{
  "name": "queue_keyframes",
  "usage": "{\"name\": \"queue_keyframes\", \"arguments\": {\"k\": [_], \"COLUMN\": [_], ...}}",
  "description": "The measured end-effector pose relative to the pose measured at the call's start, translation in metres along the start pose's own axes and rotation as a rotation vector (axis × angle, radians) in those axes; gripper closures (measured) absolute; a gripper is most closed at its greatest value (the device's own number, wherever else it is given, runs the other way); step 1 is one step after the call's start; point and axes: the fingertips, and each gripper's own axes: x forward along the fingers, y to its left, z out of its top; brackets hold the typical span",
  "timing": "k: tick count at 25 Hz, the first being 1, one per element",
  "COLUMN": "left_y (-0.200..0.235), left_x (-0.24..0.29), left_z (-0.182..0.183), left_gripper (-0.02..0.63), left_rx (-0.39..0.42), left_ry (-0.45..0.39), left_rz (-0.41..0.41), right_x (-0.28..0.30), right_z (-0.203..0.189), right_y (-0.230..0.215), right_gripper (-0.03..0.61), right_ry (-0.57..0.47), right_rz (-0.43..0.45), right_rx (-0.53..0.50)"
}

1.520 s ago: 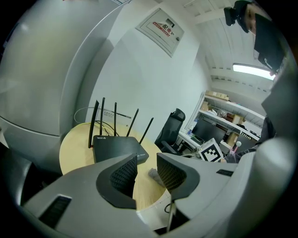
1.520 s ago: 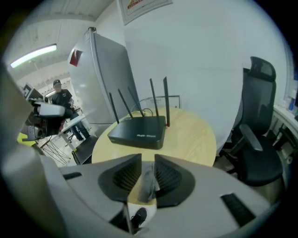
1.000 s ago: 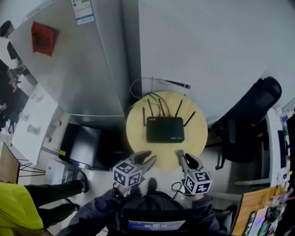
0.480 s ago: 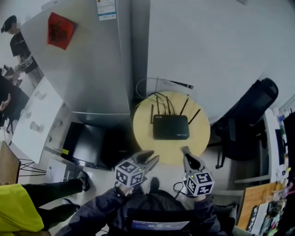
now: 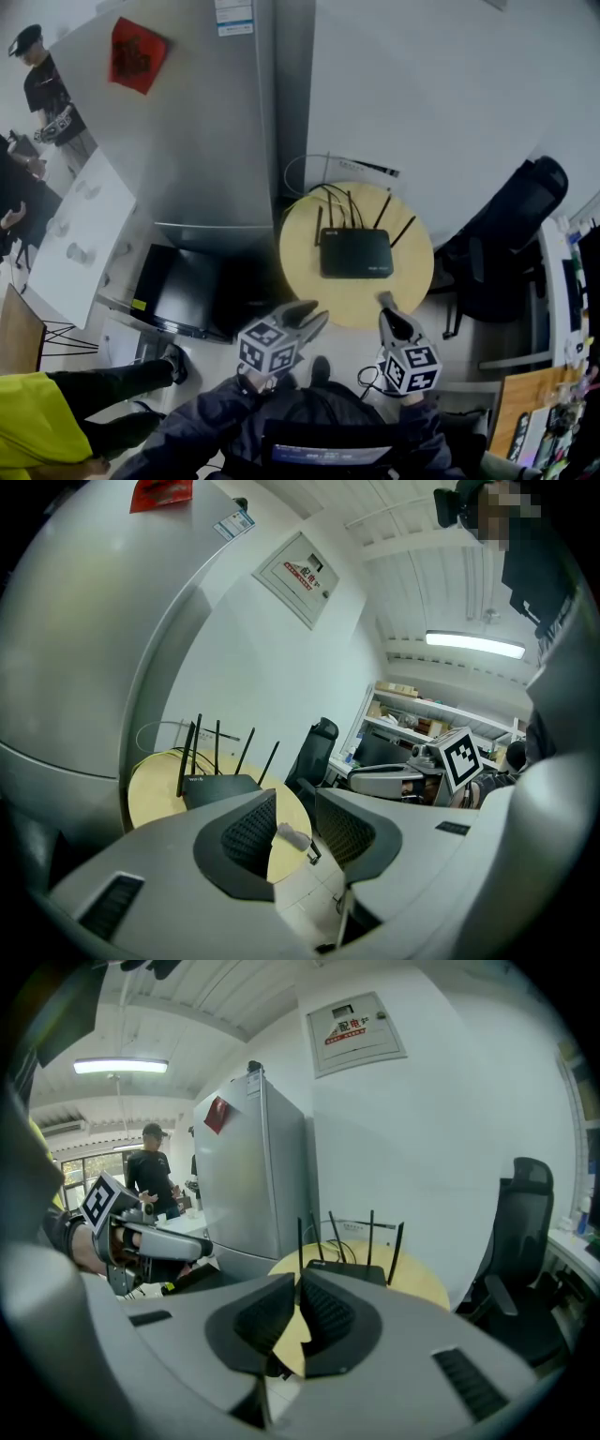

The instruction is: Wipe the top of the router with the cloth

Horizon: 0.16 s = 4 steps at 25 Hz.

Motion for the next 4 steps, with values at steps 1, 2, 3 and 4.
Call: {"name": "queue_keyframes", "arguments": {"k": [1,2,3,4], "left_y": [0.0011,0.0019,0.0026,0.0032], "left_x": [-0.0006,-0.0012,-0.0017,-0.0022], "left_z": [0.0002,0.0005,0.0009,0.0012], "left_gripper": [0.485,0.485,0.485,0.486], "left_rx": [0.000,0.000,0.000,0.000], "left_ry": [-0.001,-0.003,-0.004,-0.005], "left_rz": [0.000,0.001,0.001,0.002], "right_x": [0.0004,0.0006,0.0008,0.0009], "right_z": [0.0004,0.0008,0.0011,0.0013], "right_y": [0.0007,0.0012,0.0015,0.0018], "right_gripper": [0.535,0.535,0.538,0.538], "right_ry": [0.000,-0.001,-0.001,-0.001], "right_rz": [0.001,0.001,0.002,0.003], "right_rx": [-0.001,-0.001,-0.002,-0.002]}}
